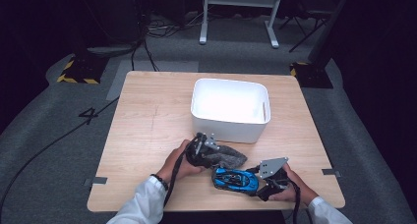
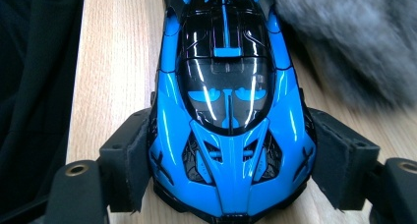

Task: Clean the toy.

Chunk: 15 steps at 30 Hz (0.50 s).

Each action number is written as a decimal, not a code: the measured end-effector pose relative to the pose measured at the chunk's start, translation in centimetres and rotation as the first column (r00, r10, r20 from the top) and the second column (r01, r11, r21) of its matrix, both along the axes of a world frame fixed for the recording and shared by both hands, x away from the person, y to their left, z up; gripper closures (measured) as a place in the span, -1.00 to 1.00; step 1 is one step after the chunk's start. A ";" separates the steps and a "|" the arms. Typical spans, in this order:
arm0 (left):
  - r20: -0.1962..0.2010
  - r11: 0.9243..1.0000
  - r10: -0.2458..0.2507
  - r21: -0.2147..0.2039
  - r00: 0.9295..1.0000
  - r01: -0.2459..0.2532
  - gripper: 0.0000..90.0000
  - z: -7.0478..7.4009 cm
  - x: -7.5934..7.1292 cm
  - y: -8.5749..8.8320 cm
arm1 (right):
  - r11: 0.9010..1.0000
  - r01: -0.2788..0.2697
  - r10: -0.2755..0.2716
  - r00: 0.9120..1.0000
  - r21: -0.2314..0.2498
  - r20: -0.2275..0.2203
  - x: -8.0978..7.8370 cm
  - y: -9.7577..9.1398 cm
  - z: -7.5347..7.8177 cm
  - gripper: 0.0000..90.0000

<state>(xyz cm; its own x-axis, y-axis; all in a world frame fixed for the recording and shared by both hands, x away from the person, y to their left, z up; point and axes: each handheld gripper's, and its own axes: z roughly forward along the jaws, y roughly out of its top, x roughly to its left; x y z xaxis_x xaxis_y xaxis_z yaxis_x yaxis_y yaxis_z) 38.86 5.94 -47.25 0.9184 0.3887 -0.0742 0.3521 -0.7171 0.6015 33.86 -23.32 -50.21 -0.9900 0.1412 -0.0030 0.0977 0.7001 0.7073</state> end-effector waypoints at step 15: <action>-0.038 1.000 -0.025 -0.019 0.999 0.025 0.55 0.4 -3.9 1.8 | 1.000 0.017 -0.017 1.000 -0.015 0.000 0.2 -0.9 0.1 -0.42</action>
<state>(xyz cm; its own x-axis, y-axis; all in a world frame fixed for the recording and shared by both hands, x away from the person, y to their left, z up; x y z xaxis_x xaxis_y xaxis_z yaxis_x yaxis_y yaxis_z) 35.00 7.76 -46.82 0.9242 0.3639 -0.1158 0.3569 -0.7151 0.6011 34.03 -24.18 -50.07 -0.9875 0.1577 -0.0051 0.1096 0.7088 0.6969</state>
